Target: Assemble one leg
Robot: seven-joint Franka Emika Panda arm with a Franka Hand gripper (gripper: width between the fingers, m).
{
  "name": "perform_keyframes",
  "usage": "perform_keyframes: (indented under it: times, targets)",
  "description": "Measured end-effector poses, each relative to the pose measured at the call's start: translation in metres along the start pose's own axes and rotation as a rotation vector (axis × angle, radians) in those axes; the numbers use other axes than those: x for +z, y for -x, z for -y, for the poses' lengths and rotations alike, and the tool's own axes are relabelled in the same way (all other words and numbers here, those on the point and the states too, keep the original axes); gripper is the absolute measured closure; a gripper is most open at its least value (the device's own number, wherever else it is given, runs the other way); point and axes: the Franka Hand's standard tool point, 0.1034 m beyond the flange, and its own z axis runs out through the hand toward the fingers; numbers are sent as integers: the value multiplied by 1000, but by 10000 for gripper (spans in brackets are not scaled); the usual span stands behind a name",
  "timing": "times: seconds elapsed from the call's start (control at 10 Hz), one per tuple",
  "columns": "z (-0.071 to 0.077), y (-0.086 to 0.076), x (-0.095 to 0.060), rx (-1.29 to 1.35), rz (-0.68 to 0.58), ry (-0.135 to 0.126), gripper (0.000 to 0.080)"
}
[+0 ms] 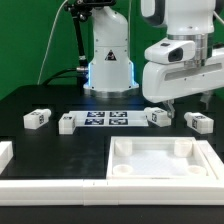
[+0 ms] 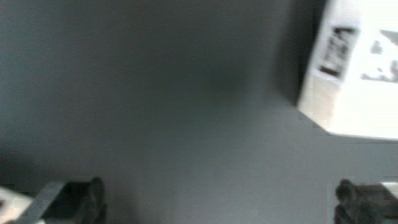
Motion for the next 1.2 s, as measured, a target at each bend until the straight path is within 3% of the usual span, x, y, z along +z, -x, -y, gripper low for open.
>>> perform_keyframes:
  times: [0.2, 0.6, 0.8, 0.9, 1.2]
  targets:
    - [6, 1, 1, 129, 2, -14, 151]
    - [12, 3, 6, 118, 17, -14, 151]
    - [34, 17, 14, 99, 166, -2, 151]
    - [39, 12, 16, 94, 204, -3, 151]
    - [35, 21, 23, 51, 463, -10, 151]
